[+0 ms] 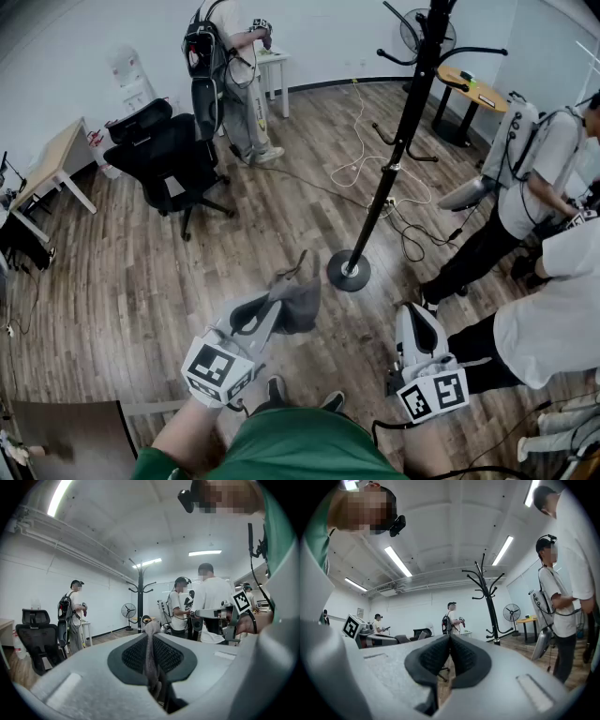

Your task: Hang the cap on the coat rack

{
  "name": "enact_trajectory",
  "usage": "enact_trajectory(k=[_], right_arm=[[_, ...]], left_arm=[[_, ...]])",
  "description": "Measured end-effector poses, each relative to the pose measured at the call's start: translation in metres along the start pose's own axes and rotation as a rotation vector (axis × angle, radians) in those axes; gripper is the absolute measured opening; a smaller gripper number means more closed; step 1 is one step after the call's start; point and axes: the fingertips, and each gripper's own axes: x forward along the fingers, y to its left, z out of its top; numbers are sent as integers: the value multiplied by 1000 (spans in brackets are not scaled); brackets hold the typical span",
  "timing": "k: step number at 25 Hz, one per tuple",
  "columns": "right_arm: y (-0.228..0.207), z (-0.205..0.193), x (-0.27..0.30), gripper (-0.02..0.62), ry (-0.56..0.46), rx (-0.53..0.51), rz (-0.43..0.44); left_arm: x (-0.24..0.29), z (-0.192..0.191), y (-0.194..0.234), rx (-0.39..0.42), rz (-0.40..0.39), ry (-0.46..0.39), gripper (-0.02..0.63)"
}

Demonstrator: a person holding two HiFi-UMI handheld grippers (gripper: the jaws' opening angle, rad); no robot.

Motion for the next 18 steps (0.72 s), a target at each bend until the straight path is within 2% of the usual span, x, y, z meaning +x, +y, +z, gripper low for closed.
enact_trajectory(k=[8, 14, 18], right_arm=[[17, -3, 16, 5, -1, -7, -28], [18, -14, 43, 5, 2, 65, -124], [29, -17, 68, 3, 8, 64, -170]], left_arm=[[-9, -2, 34, -18, 8, -9, 38], [-12, -19, 81, -52, -8, -3, 38], [-13, -23, 124, -54, -21, -17, 38]])
